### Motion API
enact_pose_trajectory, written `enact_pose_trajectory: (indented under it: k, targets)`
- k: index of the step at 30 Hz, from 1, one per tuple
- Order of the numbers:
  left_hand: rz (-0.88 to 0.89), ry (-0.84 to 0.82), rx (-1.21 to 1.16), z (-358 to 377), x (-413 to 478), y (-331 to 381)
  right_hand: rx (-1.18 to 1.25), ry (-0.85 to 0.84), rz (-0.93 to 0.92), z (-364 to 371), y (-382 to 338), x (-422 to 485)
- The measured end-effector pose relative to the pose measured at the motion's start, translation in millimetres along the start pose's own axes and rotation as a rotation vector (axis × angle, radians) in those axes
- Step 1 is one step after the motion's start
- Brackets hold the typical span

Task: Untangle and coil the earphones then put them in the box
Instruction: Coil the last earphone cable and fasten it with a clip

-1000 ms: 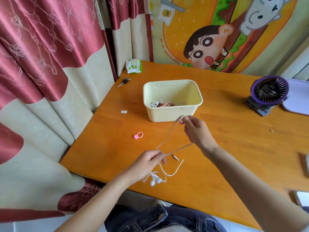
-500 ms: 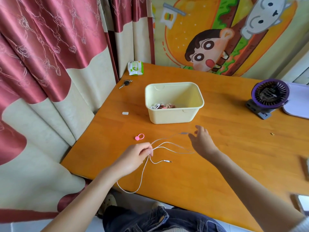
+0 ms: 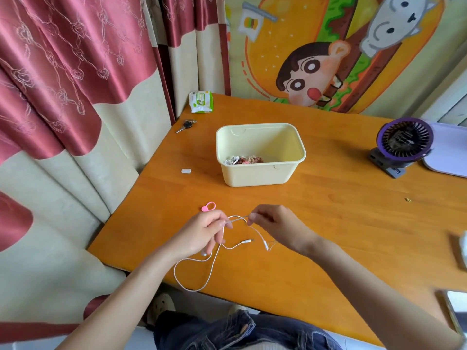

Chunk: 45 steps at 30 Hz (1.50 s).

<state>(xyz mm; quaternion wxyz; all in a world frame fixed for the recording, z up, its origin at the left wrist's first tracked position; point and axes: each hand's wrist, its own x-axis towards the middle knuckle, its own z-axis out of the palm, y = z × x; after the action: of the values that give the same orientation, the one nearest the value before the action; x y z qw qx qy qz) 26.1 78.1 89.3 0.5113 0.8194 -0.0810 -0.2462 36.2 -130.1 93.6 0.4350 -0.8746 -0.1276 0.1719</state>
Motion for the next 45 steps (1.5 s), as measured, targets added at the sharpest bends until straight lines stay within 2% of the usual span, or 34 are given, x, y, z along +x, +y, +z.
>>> enact_pose_trajectory:
  k: [2,5,7,11,16,19,23,30,33,36,37,39,41,45]
  targets:
    - [-0.038,-0.097,-0.013,-0.3,-5.3,1.2,0.001,0.011,-0.003,-0.7,2.9,0.7]
    - [-0.087,-0.176,-0.353,11.8,-7.5,10.5,-0.025,0.016,-0.021,4.3,1.6,2.1]
    - [-0.11,-0.151,-0.518,19.3,-5.9,15.1,-0.046,0.012,-0.033,7.8,0.2,2.1]
    - [-0.114,-0.121,-0.543,18.2,-3.8,13.4,0.015,0.057,-0.027,5.9,3.8,3.1]
    - [-0.164,-0.105,-0.743,8.4,-7.5,14.2,0.074,0.086,0.022,1.5,11.9,2.9]
    - [-0.131,-0.055,-0.901,7.0,-7.6,19.2,0.078,0.078,0.035,6.8,13.6,3.0]
    - [-0.034,0.004,-1.247,3.5,-0.1,19.0,0.079,0.03,0.018,15.9,7.1,-0.6]
    - [0.065,0.127,-1.443,3.8,1.2,31.3,0.038,-0.027,-0.063,25.7,-10.0,-11.3]
    - [0.133,0.142,-1.368,-1.7,1.4,28.9,-0.002,-0.047,-0.11,27.1,-13.1,-17.5]
    - [0.104,0.219,-1.134,-5.3,4.1,19.2,-0.034,-0.065,-0.125,27.5,-14.9,-20.7]
    - [0.09,0.255,-0.977,-5.2,3.8,15.9,-0.054,-0.07,-0.128,27.0,-15.6,-21.2]
    - [0.09,0.312,-0.494,-2.9,-0.4,11.3,-0.099,-0.077,-0.149,25.3,-17.6,-21.7]
    - [0.078,0.249,-0.152,2.4,-6.0,12.7,-0.122,-0.069,-0.173,22.0,-20.1,-21.1]
    - [0.004,0.024,-0.1,11.1,-12.8,14.0,-0.13,-0.016,-0.171,12.0,-23.2,-15.7]
